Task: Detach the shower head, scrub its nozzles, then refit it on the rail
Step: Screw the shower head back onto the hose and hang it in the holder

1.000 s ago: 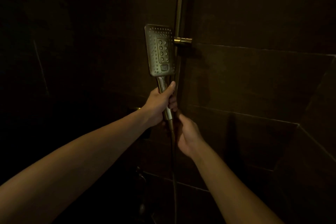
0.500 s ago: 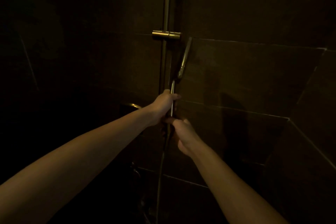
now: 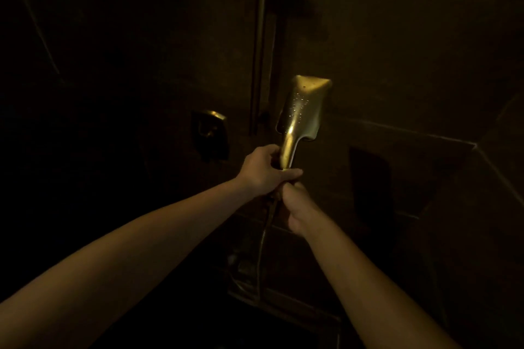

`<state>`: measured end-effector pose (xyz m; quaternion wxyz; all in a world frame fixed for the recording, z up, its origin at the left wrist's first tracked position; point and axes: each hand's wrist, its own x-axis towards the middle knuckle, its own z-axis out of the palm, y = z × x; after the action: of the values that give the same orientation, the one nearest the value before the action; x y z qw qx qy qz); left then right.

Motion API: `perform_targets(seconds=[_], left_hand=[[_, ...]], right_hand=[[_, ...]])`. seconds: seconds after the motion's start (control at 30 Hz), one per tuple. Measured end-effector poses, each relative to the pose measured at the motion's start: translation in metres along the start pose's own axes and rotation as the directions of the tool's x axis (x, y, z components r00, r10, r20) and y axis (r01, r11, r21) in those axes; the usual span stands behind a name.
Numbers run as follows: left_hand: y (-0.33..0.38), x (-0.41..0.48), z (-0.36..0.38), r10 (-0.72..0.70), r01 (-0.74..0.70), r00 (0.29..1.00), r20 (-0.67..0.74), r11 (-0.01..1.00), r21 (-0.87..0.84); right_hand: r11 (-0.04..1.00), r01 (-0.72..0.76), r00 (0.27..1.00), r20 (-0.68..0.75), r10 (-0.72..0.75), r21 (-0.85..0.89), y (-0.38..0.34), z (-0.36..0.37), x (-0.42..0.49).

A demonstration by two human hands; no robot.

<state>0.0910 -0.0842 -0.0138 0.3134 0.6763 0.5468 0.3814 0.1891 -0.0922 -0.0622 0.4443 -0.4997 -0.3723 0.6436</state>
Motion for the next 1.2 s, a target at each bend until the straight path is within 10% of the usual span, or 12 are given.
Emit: perform_targets(seconds=[0.43,1.2], left_hand=[[-0.082,-0.020,0.033,-0.333,0.350,0.937,0.108,0.898,-0.265],[-0.297,0.093,-0.114,-0.545,0.588,0.796,0.264,0.800,-0.121]], right_hand=[[0.983,-0.161,0.986,-0.027,0.164,0.088,0.058,-0.022,0.015],[0.911,-0.252,0.921,-0.208,0.329,0.327,0.124,0.140,0.147]])
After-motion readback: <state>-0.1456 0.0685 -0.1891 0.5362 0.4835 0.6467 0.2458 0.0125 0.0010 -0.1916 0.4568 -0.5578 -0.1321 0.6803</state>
